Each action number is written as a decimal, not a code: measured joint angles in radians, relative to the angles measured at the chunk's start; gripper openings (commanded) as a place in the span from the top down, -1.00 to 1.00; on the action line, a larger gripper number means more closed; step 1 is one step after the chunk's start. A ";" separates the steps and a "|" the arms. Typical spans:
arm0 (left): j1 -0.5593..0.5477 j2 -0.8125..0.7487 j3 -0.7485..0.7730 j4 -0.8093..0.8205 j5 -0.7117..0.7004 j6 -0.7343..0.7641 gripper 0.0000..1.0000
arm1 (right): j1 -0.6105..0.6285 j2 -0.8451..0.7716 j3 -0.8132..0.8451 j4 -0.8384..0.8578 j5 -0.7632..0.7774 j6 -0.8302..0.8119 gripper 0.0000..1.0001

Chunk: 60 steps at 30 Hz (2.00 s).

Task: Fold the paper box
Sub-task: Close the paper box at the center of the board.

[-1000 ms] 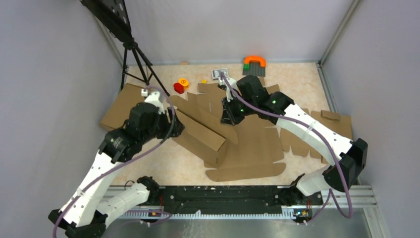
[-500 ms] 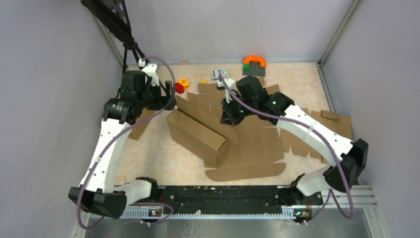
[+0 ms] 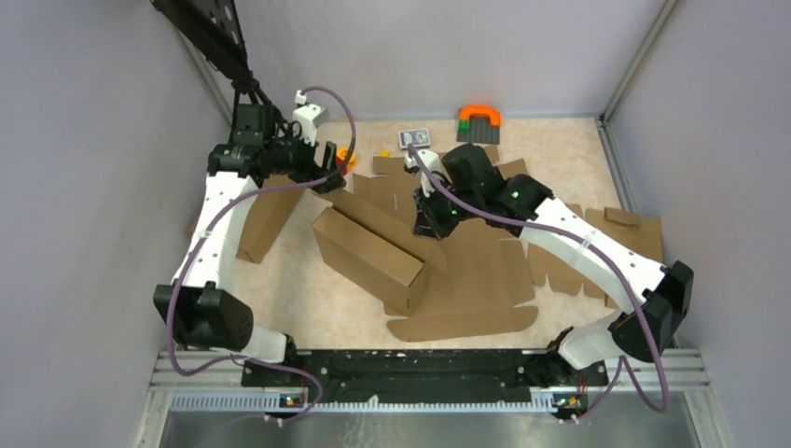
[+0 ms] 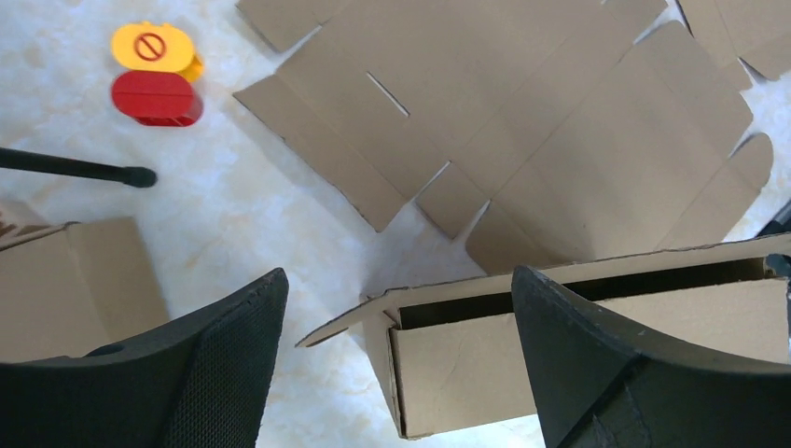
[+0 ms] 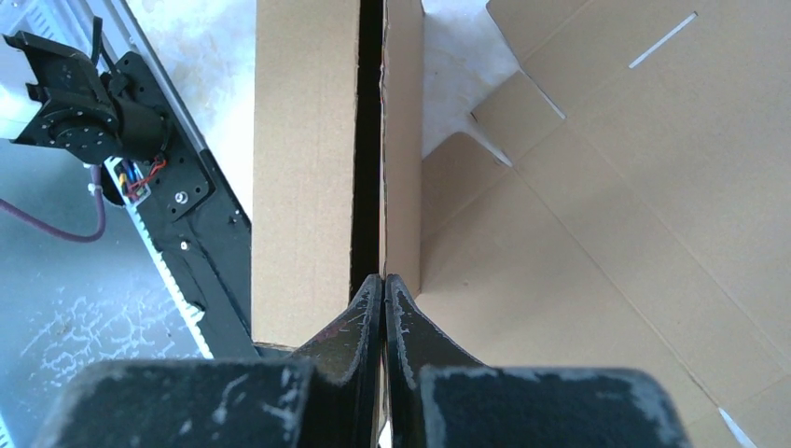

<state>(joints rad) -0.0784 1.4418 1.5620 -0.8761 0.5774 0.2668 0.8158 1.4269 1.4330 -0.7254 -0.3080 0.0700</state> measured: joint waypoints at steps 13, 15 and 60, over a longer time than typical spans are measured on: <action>0.011 -0.048 -0.069 0.005 0.065 -0.103 -0.58 | 0.000 0.013 0.016 -0.013 0.008 0.001 1.00; 0.011 -0.079 -0.086 0.000 0.061 -0.129 -0.59 | 0.000 0.016 0.022 -0.019 0.008 0.001 1.00; 0.013 -0.185 -0.211 -0.048 -0.101 -0.369 -0.19 | 0.080 0.024 0.049 -0.050 0.101 0.000 0.39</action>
<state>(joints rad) -0.0650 1.2572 1.3514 -0.9241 0.4767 -0.1020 0.8955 1.4513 1.4818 -0.7753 -0.2070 0.0704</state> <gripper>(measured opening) 0.590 0.179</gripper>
